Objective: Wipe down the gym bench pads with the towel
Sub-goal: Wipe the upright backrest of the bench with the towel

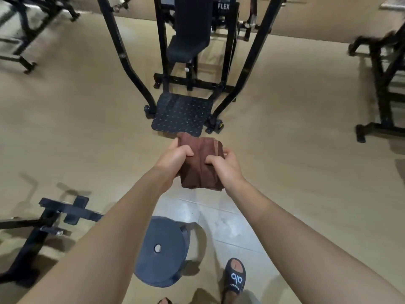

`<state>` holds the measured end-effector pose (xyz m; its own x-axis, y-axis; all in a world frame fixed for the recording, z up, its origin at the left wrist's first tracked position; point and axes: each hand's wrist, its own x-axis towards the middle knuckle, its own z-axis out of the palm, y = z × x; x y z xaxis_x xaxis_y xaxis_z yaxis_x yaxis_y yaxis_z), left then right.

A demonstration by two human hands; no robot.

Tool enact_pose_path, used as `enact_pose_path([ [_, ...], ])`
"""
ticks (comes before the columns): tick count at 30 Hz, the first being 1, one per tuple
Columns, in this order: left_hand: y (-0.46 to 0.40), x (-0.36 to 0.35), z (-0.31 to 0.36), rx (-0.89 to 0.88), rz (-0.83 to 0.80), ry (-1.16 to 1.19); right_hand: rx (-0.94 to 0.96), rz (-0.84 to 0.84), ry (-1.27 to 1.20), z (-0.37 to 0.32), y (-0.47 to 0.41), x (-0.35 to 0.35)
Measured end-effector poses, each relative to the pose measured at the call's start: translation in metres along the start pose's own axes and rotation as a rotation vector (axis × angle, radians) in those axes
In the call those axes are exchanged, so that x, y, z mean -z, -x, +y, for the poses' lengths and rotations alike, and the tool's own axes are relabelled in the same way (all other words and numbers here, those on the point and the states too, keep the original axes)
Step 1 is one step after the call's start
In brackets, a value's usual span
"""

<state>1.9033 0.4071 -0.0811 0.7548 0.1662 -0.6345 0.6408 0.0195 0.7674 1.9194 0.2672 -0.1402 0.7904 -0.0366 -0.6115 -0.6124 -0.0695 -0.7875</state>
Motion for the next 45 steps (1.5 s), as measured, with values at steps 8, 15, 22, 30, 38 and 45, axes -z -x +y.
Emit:
enact_pose_path([
  [8,-0.016,-0.025,0.118,-0.084,0.044,0.094,0.088,-0.116,0.055,-0.113,-0.034,0.039],
  [15,-0.089,0.002,0.207,-0.080,0.087,0.101,0.215,-0.240,0.033,-0.211,-0.101,0.013],
  [22,-0.187,0.019,0.311,-0.045,0.066,0.020,0.265,-0.237,0.148,-0.321,-0.179,-0.007],
  [30,-0.308,-0.005,0.414,-0.184,0.159,-0.042,0.379,-0.209,0.217,-0.438,-0.294,-0.003],
  [38,-0.420,-0.060,0.502,-0.272,0.299,-0.035,0.500,-0.201,0.182,-0.543,-0.436,0.013],
  [45,-0.496,-0.060,0.579,-0.414,0.344,-0.005,0.557,-0.174,0.150,-0.633,-0.517,-0.019],
])
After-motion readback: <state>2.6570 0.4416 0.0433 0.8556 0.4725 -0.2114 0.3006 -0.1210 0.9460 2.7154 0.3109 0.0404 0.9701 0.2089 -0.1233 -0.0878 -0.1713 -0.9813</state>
